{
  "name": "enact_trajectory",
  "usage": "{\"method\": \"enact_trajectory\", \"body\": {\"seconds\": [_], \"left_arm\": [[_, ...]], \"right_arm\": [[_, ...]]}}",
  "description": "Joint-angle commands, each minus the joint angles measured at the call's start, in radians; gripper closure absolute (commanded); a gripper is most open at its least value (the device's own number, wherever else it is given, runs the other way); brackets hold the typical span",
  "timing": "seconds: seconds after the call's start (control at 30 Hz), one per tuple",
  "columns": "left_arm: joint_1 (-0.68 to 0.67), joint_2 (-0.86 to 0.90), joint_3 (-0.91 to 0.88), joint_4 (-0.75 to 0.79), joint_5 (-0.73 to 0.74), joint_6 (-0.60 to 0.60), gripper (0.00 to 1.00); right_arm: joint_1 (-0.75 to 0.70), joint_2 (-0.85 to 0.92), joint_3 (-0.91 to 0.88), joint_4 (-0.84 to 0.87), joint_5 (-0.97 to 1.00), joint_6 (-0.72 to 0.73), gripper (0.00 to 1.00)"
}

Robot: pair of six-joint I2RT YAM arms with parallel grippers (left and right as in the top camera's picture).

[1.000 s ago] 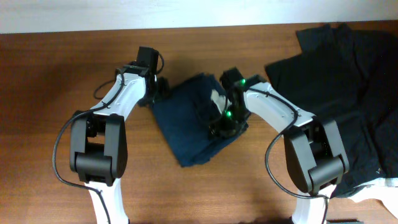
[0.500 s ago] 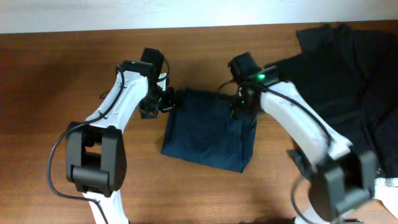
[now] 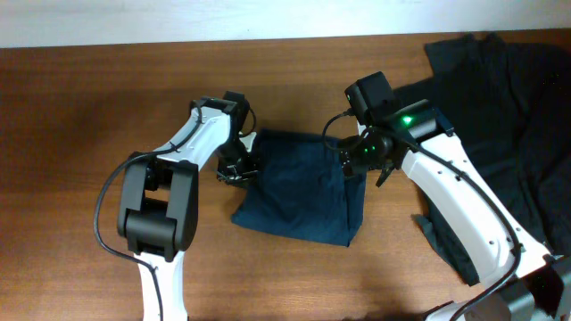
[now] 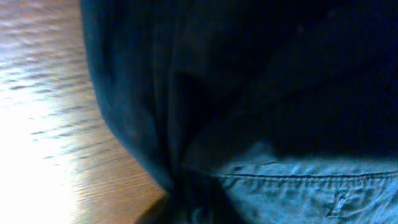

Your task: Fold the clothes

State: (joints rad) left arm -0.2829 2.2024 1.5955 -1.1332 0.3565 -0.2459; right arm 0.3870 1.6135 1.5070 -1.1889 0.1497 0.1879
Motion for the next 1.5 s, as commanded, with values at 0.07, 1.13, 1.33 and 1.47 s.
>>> {"method": "enact_trajectory", "body": {"seconds": [0.07,1.13,1.33,1.47], "left_arm": [[0.077,0.019,0.006,-0.035,-0.088,0.008,1.00],[0.548,-0.074,0.414,0.061,-0.093,0.061,0.20],[0.310,-0.063,0.280,0.246,-0.093,0.061,0.01],[0.275,-0.015,0.202,0.293,-0.094,0.061,0.01]], "right_arm": [[-0.003,-0.005,0.010,-0.009,0.020,0.013,0.14],[-0.003,-0.005,0.010,-0.009,0.019,0.031,0.10],[-0.003,-0.005,0.010,-0.022,0.019,0.031,0.10],[-0.003,-0.005,0.010,-0.045,0.019,0.031,0.10]]}}
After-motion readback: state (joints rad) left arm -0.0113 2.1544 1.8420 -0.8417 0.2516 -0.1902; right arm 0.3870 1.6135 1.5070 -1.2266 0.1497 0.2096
